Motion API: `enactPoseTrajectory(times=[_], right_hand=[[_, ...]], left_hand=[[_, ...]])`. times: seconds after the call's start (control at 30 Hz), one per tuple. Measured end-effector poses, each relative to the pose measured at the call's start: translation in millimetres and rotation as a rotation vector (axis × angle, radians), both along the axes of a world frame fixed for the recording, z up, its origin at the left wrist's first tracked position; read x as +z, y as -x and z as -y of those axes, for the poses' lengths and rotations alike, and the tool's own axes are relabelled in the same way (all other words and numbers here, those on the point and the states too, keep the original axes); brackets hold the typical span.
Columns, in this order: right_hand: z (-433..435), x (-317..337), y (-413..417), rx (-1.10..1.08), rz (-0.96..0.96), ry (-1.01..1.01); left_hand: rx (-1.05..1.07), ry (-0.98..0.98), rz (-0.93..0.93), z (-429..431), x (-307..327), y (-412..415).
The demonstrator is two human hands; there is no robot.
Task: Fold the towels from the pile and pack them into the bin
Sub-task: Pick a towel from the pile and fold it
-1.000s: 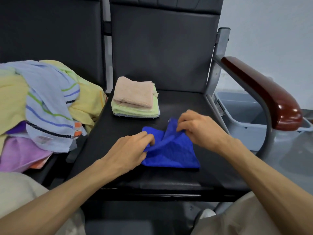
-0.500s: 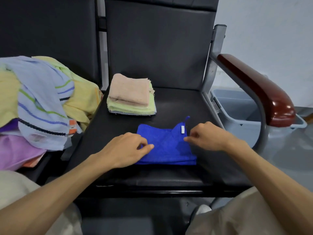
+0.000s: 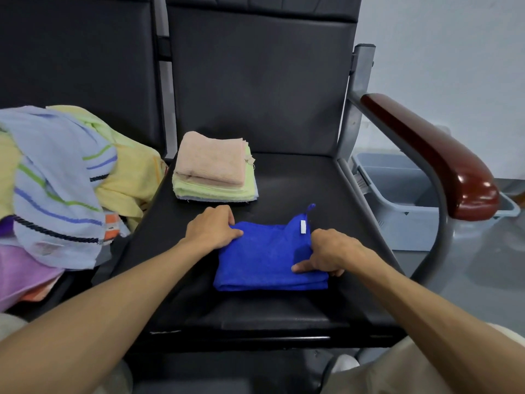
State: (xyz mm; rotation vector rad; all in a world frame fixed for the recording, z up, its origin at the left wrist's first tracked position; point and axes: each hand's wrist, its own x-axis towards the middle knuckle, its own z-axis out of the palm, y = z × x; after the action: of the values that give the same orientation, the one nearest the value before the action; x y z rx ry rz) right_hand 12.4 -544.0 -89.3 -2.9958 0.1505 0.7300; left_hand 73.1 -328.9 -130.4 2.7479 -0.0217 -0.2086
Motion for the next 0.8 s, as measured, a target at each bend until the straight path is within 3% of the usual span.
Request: enactPoseTrajectory(times=[0.23,0.4,0.57,0.67,0.8], right_hand=[[0,-3,-7,-0.029,-0.045,-0.013],[2,-5,-8,-0.062,-0.082,-0.062],[2,-2,-4,-0.084,-0.118,-0.184],[-1,8,6,-0.115,-0.068,-0.330],[-4,14,21,-0.307,-0.007,-0.785]], left_hand=[[0.130,0.213,0.025,-19,0,-3],[0.053,-0.007,-0.010,-16,13,25],[-0.080,-0.201,-0.208,-16,18,60],[-0.094,-0.060,-0.218,-8,23,71],[0.019,0.353,-0.221,-11,46,74]])
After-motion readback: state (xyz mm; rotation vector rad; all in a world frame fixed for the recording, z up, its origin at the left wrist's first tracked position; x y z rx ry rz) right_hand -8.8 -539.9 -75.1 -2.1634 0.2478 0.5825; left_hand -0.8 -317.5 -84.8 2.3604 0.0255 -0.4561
